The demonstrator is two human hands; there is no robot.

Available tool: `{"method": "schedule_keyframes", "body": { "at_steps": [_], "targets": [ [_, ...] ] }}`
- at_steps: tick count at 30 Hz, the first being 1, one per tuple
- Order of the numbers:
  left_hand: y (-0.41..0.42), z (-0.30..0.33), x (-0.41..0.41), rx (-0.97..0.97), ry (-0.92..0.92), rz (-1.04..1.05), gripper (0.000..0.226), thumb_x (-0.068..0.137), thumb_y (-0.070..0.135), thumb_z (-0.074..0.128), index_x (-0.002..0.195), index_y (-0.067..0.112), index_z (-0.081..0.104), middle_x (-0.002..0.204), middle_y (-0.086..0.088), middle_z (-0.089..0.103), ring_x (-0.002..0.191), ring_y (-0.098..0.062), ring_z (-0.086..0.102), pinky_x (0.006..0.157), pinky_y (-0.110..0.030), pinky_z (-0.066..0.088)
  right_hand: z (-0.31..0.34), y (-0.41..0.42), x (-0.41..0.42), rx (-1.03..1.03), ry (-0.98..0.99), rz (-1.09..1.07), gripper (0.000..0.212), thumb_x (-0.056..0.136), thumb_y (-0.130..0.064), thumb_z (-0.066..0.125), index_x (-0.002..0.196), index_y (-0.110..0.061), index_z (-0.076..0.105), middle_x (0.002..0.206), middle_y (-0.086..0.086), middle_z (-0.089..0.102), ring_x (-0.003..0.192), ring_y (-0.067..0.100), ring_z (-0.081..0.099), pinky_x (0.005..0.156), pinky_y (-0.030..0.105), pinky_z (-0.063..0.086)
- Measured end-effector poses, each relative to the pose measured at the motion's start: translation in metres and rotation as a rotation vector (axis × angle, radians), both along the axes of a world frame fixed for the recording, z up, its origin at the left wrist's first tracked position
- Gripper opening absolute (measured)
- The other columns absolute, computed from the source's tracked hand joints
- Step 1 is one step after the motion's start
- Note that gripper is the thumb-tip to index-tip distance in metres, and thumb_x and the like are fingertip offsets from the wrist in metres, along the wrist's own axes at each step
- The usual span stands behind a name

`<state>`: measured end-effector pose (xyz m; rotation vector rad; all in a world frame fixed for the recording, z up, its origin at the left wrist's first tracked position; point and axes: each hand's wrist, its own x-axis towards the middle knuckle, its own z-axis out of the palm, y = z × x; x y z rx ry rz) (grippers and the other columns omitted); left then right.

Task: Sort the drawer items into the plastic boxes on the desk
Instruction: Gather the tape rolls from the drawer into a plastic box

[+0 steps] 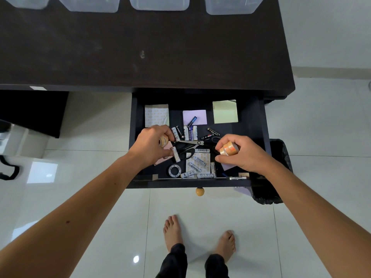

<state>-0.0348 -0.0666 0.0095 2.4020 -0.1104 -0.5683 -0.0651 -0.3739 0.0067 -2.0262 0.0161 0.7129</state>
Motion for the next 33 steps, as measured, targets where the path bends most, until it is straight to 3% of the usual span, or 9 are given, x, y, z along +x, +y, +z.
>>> {"method": "schedule_keyframes", "body": {
  "at_steps": [3,8,12,18,23,25,27,29,33],
  "targets": [
    [0.002,0.003,0.003,0.063,0.001,-0.051,0.047,0.07,0.009,0.095,0.104,0.027,0.069,0.109,-0.001,0.064,0.096,-0.024,0.063,0.083,-0.039,0.057,0.0,-0.001,0.0,-0.031,-0.029,0.005,0.026,0.079,-0.03,0.093,0.094,-0.035,0.073,0.088,-0.009,0.071,0.071,0.0,0.064,0.065,0.016,0.051],
    [0.017,0.013,0.012,0.117,-0.029,-0.15,0.049,0.07,0.01,0.094,0.109,0.029,0.073,0.11,0.005,0.061,0.098,-0.017,0.06,0.083,-0.028,0.048,-0.001,-0.001,-0.001,-0.054,-0.067,0.024,0.024,0.082,-0.027,0.091,0.096,-0.035,0.073,0.092,-0.011,0.07,0.078,0.006,0.066,0.067,0.016,0.049],
    [0.031,0.026,0.011,0.052,-0.019,-0.121,0.047,0.072,0.014,0.095,0.112,0.031,0.075,0.114,0.008,0.066,0.102,-0.012,0.065,0.088,-0.028,0.056,-0.003,0.003,-0.001,-0.058,-0.076,0.041,0.025,0.081,-0.025,0.092,0.096,-0.034,0.075,0.1,-0.009,0.07,0.089,0.014,0.069,0.075,0.027,0.057],
    [0.054,0.042,-0.018,-0.177,-0.026,0.188,0.042,0.073,0.026,0.095,0.108,0.035,0.075,0.103,0.017,0.075,0.096,0.0,0.07,0.077,-0.008,0.053,-0.003,0.038,0.013,-0.084,-0.108,0.094,0.024,0.076,-0.037,0.093,0.092,-0.039,0.075,0.095,-0.01,0.073,0.085,0.013,0.07,0.074,0.036,0.059],
    [0.083,0.039,-0.038,-0.192,0.002,0.339,0.038,0.074,0.023,0.095,0.106,0.033,0.076,0.099,0.012,0.077,0.073,-0.009,0.071,0.055,-0.022,0.056,-0.003,0.092,0.036,-0.043,-0.197,0.191,0.03,0.08,-0.027,0.092,0.106,-0.035,0.079,0.109,-0.016,0.074,0.098,0.001,0.069,0.086,0.02,0.053],
    [0.091,0.037,-0.043,-0.187,-0.005,0.366,0.037,0.074,0.023,0.095,0.105,0.032,0.077,0.098,0.012,0.078,0.062,-0.008,0.067,0.056,-0.028,0.06,-0.008,0.115,0.044,-0.052,-0.219,0.218,0.033,0.081,-0.027,0.091,0.112,-0.031,0.079,0.112,-0.012,0.072,0.1,0.006,0.068,0.085,0.017,0.052],
    [0.097,0.034,-0.048,-0.187,-0.01,0.384,0.036,0.074,0.025,0.096,0.103,0.035,0.077,0.097,0.014,0.077,0.059,-0.018,0.069,0.061,-0.034,0.062,-0.016,0.136,0.05,-0.067,-0.251,0.234,0.035,0.08,-0.029,0.092,0.113,-0.026,0.08,0.106,-0.011,0.067,0.097,0.01,0.066,0.08,0.011,0.046],
    [0.104,0.031,-0.053,-0.195,-0.005,0.413,0.035,0.073,0.027,0.096,0.101,0.036,0.076,0.097,0.015,0.076,0.059,-0.025,0.069,0.061,-0.03,0.058,-0.022,0.157,0.055,-0.095,-0.278,0.257,0.042,0.078,-0.036,0.093,0.116,-0.022,0.079,0.102,-0.013,0.062,0.097,0.01,0.063,0.078,0.014,0.042],
    [0.109,0.027,-0.059,-0.226,-0.003,0.431,0.036,0.073,0.027,0.096,0.102,0.033,0.076,0.097,0.012,0.076,0.054,-0.017,0.067,0.057,-0.019,0.051,-0.032,0.181,0.06,-0.21,-0.321,0.34,0.057,0.08,-0.042,0.09,0.13,-0.02,0.073,0.112,-0.006,0.06,0.105,0.013,0.056,0.087,0.024,0.038]
  ]
}}
